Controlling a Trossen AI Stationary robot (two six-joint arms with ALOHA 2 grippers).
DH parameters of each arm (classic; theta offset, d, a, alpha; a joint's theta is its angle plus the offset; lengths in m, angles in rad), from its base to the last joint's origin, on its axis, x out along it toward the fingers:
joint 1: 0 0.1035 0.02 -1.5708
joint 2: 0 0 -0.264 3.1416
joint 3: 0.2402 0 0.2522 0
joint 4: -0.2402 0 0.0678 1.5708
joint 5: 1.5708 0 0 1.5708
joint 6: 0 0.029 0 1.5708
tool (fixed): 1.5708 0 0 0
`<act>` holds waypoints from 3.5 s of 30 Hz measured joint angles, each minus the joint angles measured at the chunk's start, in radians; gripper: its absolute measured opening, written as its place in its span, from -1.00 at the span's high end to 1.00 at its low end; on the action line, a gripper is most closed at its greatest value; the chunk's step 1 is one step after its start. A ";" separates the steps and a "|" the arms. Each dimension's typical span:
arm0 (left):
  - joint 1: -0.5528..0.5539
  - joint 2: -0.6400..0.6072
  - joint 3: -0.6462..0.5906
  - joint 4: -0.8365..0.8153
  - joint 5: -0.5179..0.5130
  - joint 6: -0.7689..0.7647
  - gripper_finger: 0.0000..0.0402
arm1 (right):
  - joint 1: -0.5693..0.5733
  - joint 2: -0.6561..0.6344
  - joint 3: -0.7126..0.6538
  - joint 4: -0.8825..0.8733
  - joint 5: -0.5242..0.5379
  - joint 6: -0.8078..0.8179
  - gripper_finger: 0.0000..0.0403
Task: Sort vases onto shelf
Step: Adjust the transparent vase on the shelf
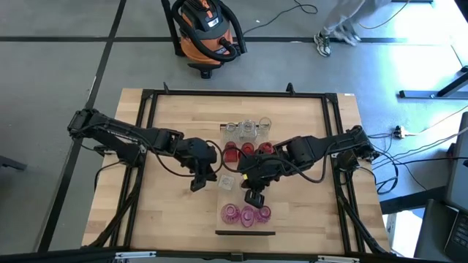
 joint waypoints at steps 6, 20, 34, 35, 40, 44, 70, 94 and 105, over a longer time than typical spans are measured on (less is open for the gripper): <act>0.006 0.000 0.000 0.000 0.000 0.018 0.73 | 0.000 0.000 0.000 0.001 -0.001 -0.005 0.94; 0.006 0.000 0.000 0.000 0.001 0.024 0.73 | 0.000 0.000 0.000 0.002 0.017 0.018 0.67; 0.006 0.000 0.000 0.000 0.001 0.024 0.73 | 0.000 0.000 0.000 -0.002 0.069 0.020 0.68; 0.006 0.000 0.000 0.000 0.001 0.025 0.73 | 0.000 0.000 0.000 -0.003 0.071 0.019 0.68; 0.006 0.000 0.000 0.000 0.001 0.024 0.73 | 0.000 -0.001 0.000 -0.018 0.082 0.013 0.68; 0.006 0.000 0.000 0.000 0.001 0.024 0.73 | 0.000 -0.003 0.000 -0.045 0.083 0.010 0.68; 0.021 0.000 0.000 0.026 -0.019 0.025 0.73 | 0.000 -0.001 0.069 -0.123 0.159 -0.016 0.68; 0.021 0.000 0.000 0.026 -0.019 0.024 0.73 | 0.000 0.000 0.134 -0.163 0.204 0.000 0.68; 0.013 0.000 0.002 -0.041 0.021 -0.004 0.73 | 0.037 -0.041 0.134 -0.296 0.370 0.139 0.68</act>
